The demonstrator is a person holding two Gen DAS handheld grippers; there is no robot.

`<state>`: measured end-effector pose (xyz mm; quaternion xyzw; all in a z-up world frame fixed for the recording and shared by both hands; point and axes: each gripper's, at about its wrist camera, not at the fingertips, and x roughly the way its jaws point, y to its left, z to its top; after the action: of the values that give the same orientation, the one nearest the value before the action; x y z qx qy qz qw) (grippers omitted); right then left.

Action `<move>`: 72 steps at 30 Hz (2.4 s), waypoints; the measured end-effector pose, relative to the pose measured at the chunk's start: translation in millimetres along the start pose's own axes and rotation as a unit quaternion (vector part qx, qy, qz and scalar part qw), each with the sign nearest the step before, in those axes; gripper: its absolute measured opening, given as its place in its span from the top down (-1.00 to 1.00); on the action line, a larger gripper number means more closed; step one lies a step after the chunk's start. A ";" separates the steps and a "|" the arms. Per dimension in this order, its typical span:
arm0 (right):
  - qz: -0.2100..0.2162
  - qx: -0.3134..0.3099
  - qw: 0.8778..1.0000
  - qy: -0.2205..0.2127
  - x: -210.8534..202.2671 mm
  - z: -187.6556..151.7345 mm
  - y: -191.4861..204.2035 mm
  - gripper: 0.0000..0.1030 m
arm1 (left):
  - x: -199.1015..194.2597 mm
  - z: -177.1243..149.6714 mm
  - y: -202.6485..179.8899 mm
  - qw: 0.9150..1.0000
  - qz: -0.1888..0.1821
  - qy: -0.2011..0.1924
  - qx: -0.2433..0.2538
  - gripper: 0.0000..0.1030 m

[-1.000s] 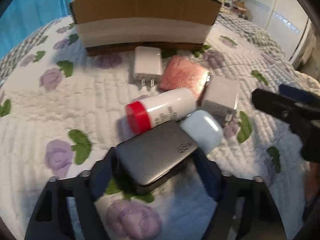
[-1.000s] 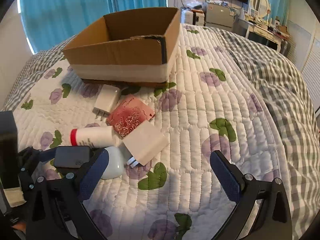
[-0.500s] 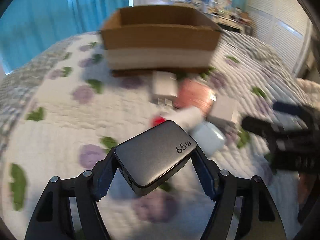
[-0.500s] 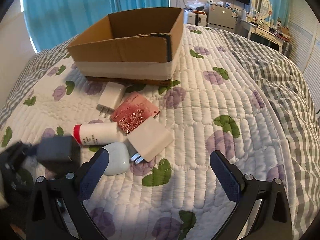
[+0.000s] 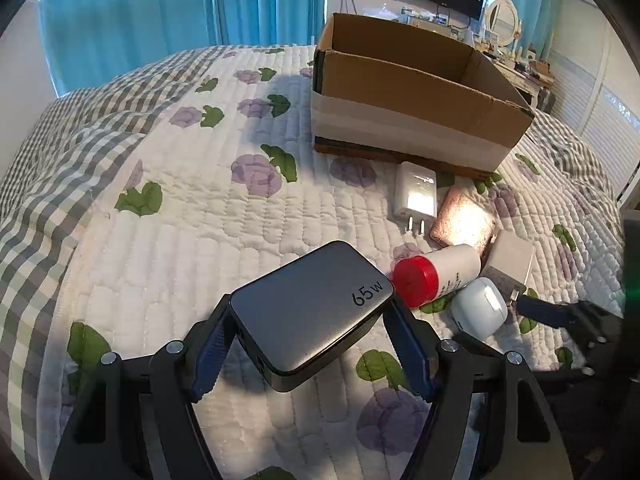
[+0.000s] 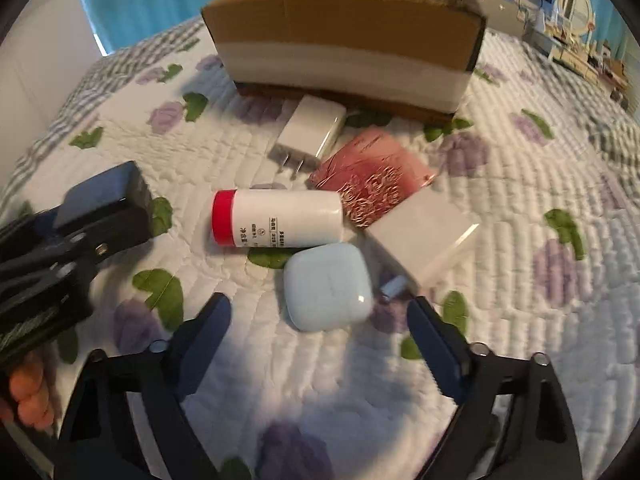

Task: Organize rigid objects
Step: 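Grasp the grey power brick with the left gripper while the right gripper grasps the white earbuds case, then carry the power brick and earbuds case into the box and open both grippers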

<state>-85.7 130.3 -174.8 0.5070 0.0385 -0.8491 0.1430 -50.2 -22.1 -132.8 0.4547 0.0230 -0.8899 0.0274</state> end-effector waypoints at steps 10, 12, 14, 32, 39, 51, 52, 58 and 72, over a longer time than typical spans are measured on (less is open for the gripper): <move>-0.045 0.015 0.999 0.002 15.8 -0.7 0.3 -0.01 | 0.7 -4.7 -5.4 1.000 0.009 0.002 0.013 -0.44; -0.046 0.012 0.999 -0.006 8.7 -4.1 1.6 -0.01 | -2.0 -4.7 -7.1 1.000 0.008 0.001 0.015 -0.44; -0.041 0.007 0.999 -0.012 -0.4 -8.0 4.1 -0.01 | -6.0 -4.6 -9.0 1.000 0.007 -0.001 0.018 -0.44; -0.017 -0.016 0.989 -0.147 -145.6 59.3 -8.0 -0.01 | -98.5 85.2 -29.1 0.994 -0.025 -0.097 0.038 -0.44; -0.021 -0.025 0.978 -0.205 -184.0 138.3 -25.4 -0.01 | -95.2 169.1 -46.4 0.989 -0.027 -0.134 0.062 -0.44; -0.035 -0.019 0.984 -0.175 -104.2 222.5 -78.0 -0.01 | 37.7 217.2 -81.7 0.993 -0.024 -0.065 0.092 -0.44; -0.035 -0.018 0.984 -0.171 -96.6 224.9 -82.2 -0.01 | 48.8 215.5 -83.9 0.994 -0.022 -0.058 0.095 -0.44; -0.034 -0.030 0.987 -0.154 -57.9 234.6 -91.7 -0.01 | 80.5 204.6 -91.2 0.994 -0.033 -0.038 0.101 -0.45; -0.030 -0.024 0.988 -0.153 -31.9 251.8 -97.3 -0.02 | 60.4 203.3 -84.5 0.991 -0.023 -0.085 0.100 -0.92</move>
<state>-313.0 176.8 -33.0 0.3665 0.0513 -0.9193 0.1339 -255.7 47.1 -61.4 0.3772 -0.0581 -0.9236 -0.0372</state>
